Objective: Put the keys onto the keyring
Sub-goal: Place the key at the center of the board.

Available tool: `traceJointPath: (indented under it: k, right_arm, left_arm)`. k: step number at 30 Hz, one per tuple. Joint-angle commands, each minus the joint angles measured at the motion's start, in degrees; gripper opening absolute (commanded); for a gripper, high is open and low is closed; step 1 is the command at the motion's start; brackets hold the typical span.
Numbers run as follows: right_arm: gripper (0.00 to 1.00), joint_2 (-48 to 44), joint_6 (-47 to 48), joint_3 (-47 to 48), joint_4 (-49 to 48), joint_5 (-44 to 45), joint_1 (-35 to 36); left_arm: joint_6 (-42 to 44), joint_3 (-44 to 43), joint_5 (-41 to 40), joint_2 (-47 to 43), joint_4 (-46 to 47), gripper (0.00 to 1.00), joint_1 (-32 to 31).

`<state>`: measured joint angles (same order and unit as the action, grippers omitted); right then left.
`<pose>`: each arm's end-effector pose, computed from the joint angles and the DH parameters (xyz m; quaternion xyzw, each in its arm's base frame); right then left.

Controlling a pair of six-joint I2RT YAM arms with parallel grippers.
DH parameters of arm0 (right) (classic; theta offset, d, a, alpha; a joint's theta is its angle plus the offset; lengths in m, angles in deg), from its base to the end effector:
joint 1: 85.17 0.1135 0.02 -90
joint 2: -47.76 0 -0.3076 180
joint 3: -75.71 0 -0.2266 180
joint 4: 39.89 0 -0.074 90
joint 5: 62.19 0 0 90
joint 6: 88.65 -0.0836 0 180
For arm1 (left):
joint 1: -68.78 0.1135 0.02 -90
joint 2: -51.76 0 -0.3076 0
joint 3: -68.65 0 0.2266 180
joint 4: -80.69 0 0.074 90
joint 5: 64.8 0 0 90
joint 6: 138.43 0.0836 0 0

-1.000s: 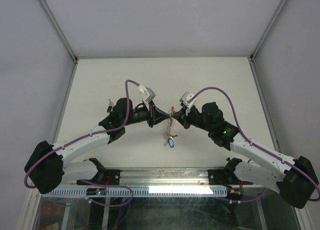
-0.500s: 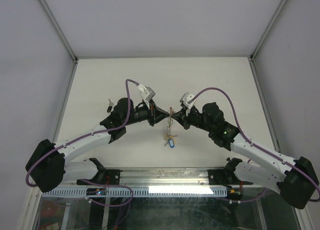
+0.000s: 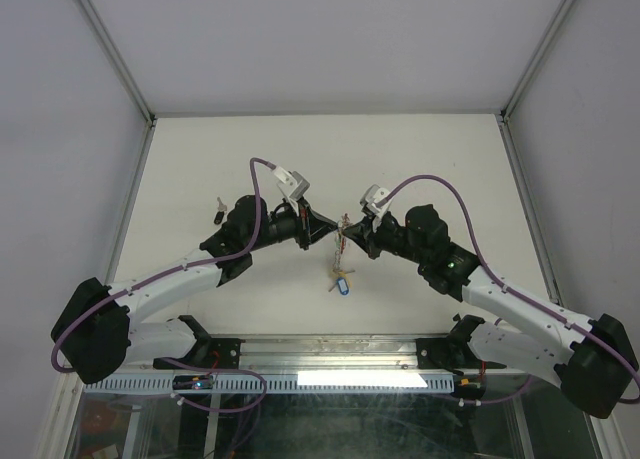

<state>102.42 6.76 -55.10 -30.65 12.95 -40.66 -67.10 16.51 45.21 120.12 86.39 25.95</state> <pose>0.1400 0.1677 0.3035 -0.4029 0.6785 0.2992 0.5365 0.1816 -0.2073 0.3083 0.2671 0.7172 -0.4367 0.4728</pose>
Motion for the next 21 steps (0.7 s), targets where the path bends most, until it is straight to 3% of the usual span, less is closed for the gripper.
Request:
traceJointPath:
  k: [1, 21]
  right_arm:
    - [0.00, -2.0, -0.6, 1.3, -3.5, -1.2, 0.3]
    - [0.00, -2.8, -1.0, 1.5, -3.6, -0.5, 0.4]
  left_arm:
    - [-0.1, -0.9, -1.9, -0.2, 2.3, 0.00, -0.5]
    - [-0.1, 0.1, -2.7, 0.3, 1.2, 0.00, -0.5]
